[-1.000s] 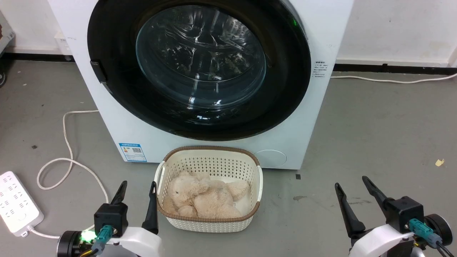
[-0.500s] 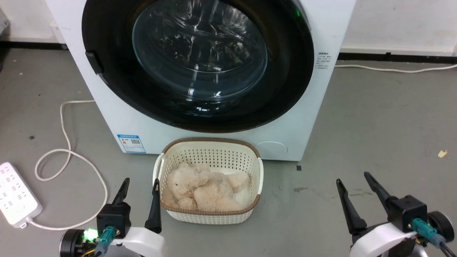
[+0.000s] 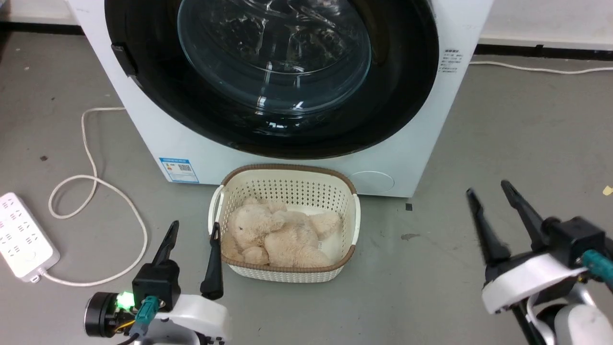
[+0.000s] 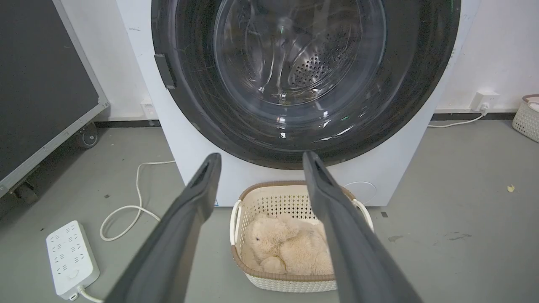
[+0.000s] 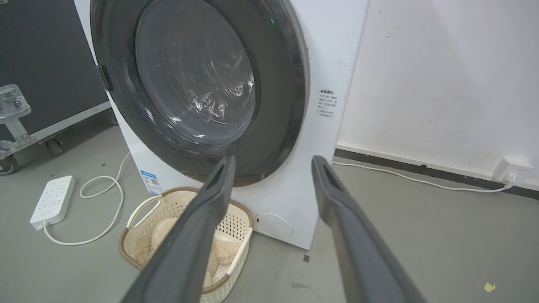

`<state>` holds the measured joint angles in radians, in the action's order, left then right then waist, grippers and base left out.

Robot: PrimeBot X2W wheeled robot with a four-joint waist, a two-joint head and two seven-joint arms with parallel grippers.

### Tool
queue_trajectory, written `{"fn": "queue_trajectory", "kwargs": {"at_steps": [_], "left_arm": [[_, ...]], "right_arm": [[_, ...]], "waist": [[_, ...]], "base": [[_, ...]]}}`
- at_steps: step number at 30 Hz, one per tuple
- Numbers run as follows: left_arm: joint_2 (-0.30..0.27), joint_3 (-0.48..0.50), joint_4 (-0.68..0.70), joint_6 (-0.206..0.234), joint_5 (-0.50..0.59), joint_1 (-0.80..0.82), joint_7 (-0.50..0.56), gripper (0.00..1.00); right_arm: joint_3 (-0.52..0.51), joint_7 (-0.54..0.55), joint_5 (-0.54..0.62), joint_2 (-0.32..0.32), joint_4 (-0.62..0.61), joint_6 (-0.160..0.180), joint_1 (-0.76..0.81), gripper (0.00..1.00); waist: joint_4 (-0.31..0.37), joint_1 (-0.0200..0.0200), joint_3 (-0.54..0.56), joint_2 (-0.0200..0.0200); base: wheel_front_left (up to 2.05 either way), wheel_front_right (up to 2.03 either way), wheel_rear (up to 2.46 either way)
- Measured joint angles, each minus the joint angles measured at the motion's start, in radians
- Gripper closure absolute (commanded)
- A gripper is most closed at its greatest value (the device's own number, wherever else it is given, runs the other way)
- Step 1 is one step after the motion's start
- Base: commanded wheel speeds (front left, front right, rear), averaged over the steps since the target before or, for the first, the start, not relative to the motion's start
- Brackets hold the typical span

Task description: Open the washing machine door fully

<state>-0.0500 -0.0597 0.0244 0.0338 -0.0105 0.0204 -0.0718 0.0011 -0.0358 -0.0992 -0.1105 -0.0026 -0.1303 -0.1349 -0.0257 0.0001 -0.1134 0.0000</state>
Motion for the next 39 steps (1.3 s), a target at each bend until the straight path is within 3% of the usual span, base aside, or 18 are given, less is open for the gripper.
{"fn": "queue_trajectory", "kwargs": {"at_steps": [1, 28, 39], "left_arm": [[0.000, -0.002, 0.001, 0.002, 0.000, 0.002, -0.001, 0.00], [0.000, -0.049, 0.041, 0.034, 0.000, 0.045, -0.055, 0.00], [0.000, -0.078, 0.056, 0.053, -0.003, 0.085, -0.080, 0.00]], "right_arm": [[-0.003, 0.001, -0.011, -0.001, 0.001, 0.000, -0.009, 1.00], [-0.207, 0.177, -0.349, 0.018, 0.221, 0.000, -0.440, 1.00], [-0.296, 0.349, -0.480, 0.021, 0.369, 0.000, -0.638, 1.00]], "waist": [[-0.002, 0.0000, -0.003, 0.0000], [-0.053, -0.0001, -0.113, 0.0000], [-0.091, 0.0000, -0.189, 0.0000]], "base": [[0.00, 0.00, 0.00], [0.00, 0.00, 0.00], [0.00, 0.00, 0.00]]}}
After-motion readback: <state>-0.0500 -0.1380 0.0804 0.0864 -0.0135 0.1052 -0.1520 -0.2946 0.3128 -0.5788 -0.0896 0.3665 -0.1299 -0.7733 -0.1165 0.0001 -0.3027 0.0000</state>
